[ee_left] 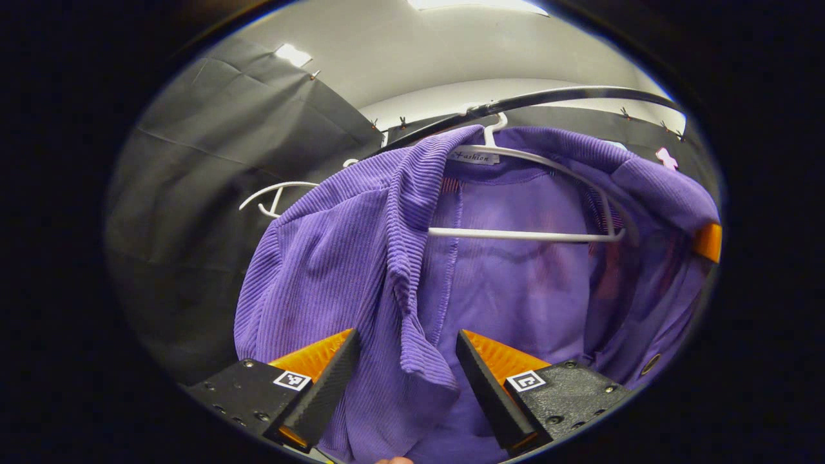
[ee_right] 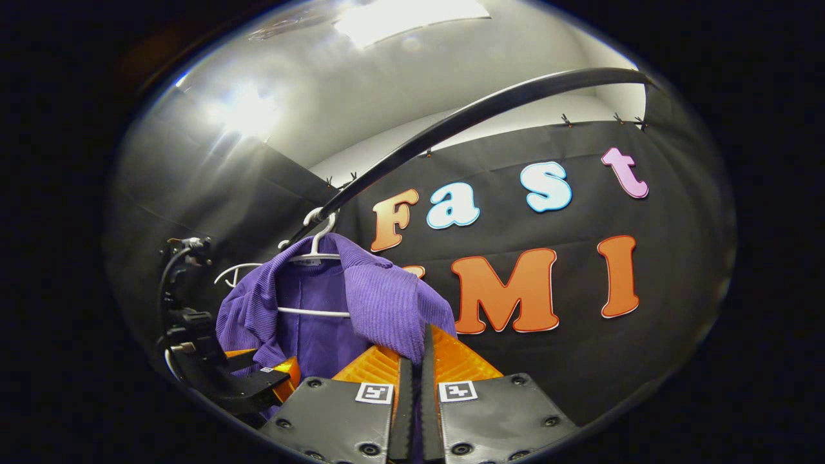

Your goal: Grasp the clothes on the hanger with both hands and then place them into the laundry hamper below.

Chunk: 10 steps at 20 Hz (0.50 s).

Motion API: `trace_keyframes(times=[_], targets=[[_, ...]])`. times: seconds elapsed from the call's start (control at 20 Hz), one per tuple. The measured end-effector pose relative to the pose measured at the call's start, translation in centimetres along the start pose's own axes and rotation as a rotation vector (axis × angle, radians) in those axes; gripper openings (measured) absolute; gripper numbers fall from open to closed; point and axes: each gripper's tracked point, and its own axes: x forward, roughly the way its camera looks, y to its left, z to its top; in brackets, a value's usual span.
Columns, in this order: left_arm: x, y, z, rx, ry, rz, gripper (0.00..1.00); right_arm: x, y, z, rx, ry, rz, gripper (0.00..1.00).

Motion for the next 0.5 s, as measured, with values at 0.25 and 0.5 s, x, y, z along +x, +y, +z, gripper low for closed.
trace_keyframes(times=[0.25,0.5], targets=[[0.9,3.9,-1.2,0.1,-0.033,0.09,0.95,-0.4,0.6,0.5,-0.014,-0.01,-0.008,0.12],[0.1,6.4,1.0,0.067,-0.051,0.075,0.43,-0.3,0.2,1.8,-0.07,-0.069,-0.058,0.08]])
